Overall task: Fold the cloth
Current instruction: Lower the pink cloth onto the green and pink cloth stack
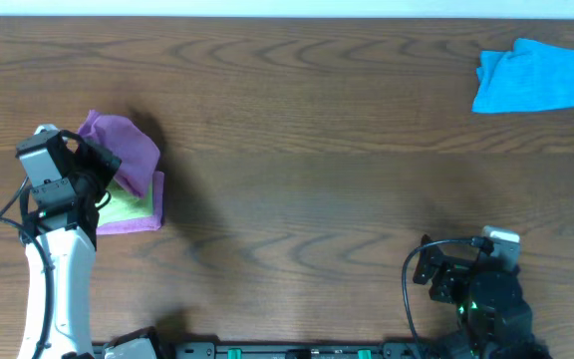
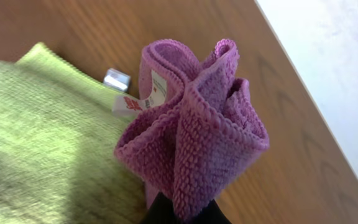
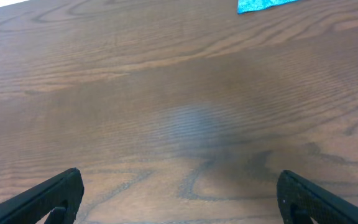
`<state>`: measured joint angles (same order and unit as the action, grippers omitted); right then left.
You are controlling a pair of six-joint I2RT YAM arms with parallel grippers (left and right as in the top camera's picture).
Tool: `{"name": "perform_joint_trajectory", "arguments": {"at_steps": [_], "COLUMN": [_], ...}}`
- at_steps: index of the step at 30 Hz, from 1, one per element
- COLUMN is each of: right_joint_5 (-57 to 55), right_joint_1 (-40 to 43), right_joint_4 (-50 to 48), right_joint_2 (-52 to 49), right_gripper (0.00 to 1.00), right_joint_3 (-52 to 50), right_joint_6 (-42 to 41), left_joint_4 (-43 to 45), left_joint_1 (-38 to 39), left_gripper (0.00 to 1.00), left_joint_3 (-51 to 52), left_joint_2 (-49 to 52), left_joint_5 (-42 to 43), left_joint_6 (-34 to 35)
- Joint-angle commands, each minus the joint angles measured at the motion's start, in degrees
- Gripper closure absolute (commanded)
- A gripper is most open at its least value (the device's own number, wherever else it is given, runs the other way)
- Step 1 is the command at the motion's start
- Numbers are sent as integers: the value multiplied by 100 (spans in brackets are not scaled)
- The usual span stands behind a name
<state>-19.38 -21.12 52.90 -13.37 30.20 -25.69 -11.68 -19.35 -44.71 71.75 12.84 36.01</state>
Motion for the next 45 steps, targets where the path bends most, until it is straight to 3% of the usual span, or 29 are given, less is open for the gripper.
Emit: {"name": "perform_joint_trajectory", "arguments": {"at_steps": [1, 25, 35, 38, 43, 45], "right_joint_5": [-74, -74, -74, -74, -74, -74], "right_joint_1": [70, 70, 70, 70, 70, 70], "right_joint_4": [9, 9, 9, 9, 9, 9], "right_joint_2": [35, 35, 35, 35, 35, 35], "right_gripper": [1, 1, 1, 1, 1, 1], "right_joint_3": [0, 0, 0, 0, 0, 0], "right_joint_6": [-85, -85, -85, -85, -85, -85], "left_joint_4": [-107, -1410, -1646, -1652, -1644, -1641], "left_joint_1": [-42, -74, -439, -463, -463, -463], "left_gripper": [94, 94, 94, 78, 69, 54], "left_joint_3": [-120, -120, -120, -120, -120, -120], "left_joint_2": [37, 37, 37, 35, 35, 35], "left_joint_5": [-227, -1471, -1567, -1565, -1467, -1425], "left_joint_6": [-26, -26, -26, -26, -70, -74]}}
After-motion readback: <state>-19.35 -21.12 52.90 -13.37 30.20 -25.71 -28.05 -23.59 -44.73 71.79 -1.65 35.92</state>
